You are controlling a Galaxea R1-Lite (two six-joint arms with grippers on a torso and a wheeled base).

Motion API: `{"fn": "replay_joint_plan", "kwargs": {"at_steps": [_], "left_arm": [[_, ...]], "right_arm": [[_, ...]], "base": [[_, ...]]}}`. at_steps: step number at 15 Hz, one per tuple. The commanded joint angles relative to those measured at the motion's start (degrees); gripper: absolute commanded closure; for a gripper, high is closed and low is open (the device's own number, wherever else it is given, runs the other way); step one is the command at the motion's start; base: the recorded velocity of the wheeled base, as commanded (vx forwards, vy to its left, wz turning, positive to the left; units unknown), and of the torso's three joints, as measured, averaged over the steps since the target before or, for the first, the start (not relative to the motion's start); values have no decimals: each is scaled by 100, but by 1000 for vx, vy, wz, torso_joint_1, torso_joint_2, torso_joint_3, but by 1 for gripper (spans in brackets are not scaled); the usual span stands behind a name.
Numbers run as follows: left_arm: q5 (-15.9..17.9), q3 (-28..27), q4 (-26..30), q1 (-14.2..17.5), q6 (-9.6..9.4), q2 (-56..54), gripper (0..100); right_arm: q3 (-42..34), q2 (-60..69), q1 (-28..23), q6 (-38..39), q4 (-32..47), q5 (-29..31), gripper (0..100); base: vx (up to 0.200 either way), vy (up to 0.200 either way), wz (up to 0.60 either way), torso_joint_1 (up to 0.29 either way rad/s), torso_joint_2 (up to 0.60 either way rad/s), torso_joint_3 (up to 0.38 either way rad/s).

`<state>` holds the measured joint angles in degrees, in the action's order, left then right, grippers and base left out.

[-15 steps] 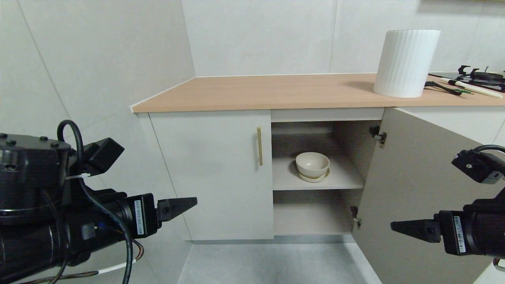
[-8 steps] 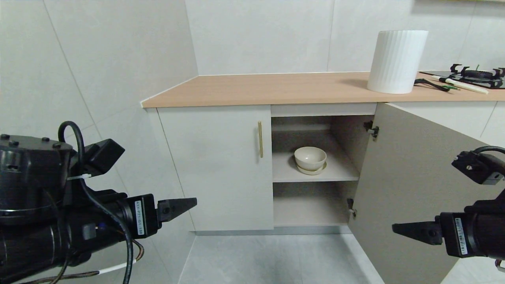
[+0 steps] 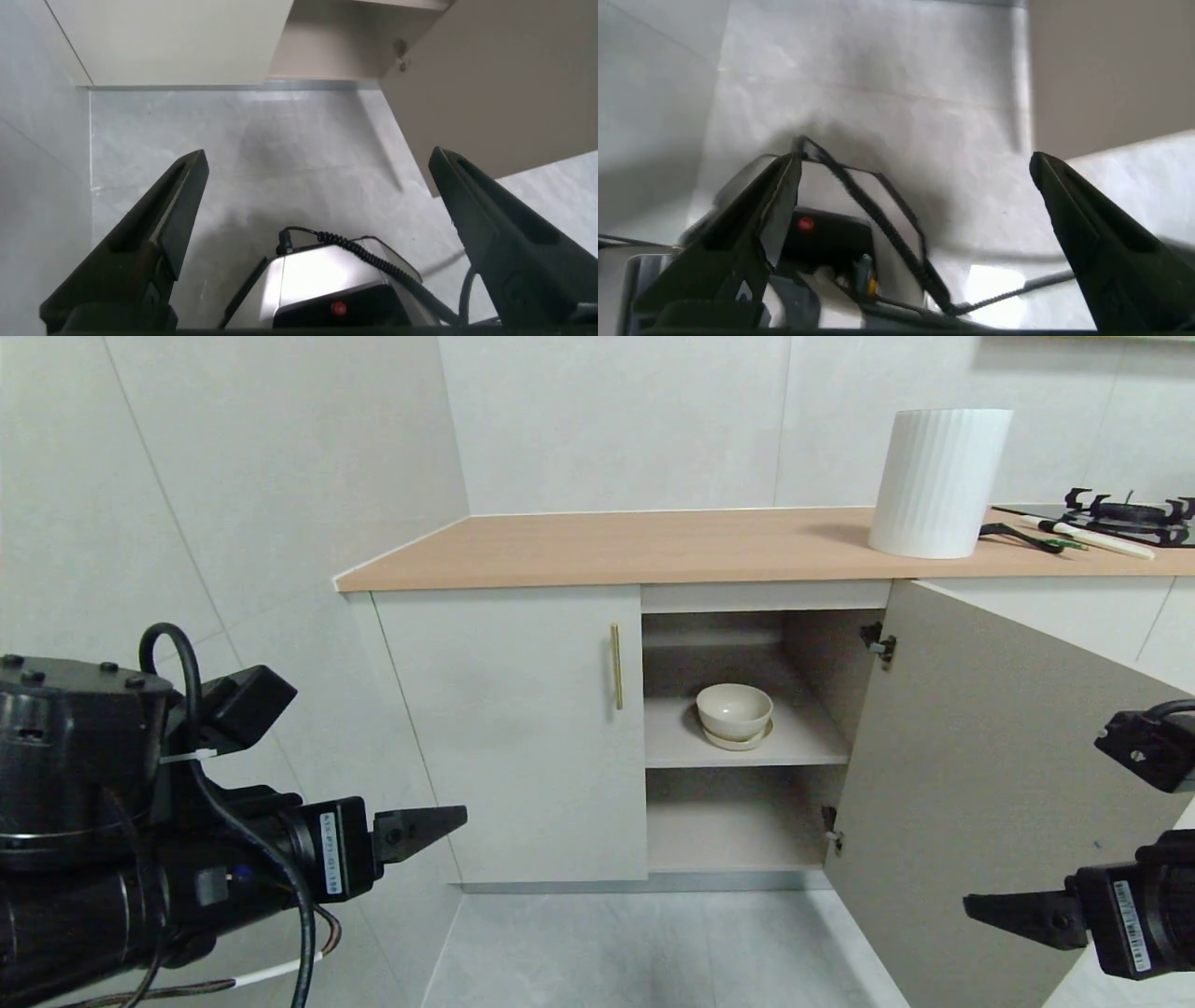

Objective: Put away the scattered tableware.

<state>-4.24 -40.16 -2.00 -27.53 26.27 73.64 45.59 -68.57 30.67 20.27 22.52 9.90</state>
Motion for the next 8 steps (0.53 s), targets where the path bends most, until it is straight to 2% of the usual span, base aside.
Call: {"fn": "replay_joint_plan", "kwargs": {"at_steps": [1,8], "left_arm": [[-6,-1,-2,2,1,18,0],[-6,-1,-2,2,1,18,0]], "right_arm": [[125,63,0,-6,209,47,0],[424,11,-132,-6,965,328,0]], "base": [[0,-200,0,2,7,2],[0,-200,0,1,2,-2]]}}
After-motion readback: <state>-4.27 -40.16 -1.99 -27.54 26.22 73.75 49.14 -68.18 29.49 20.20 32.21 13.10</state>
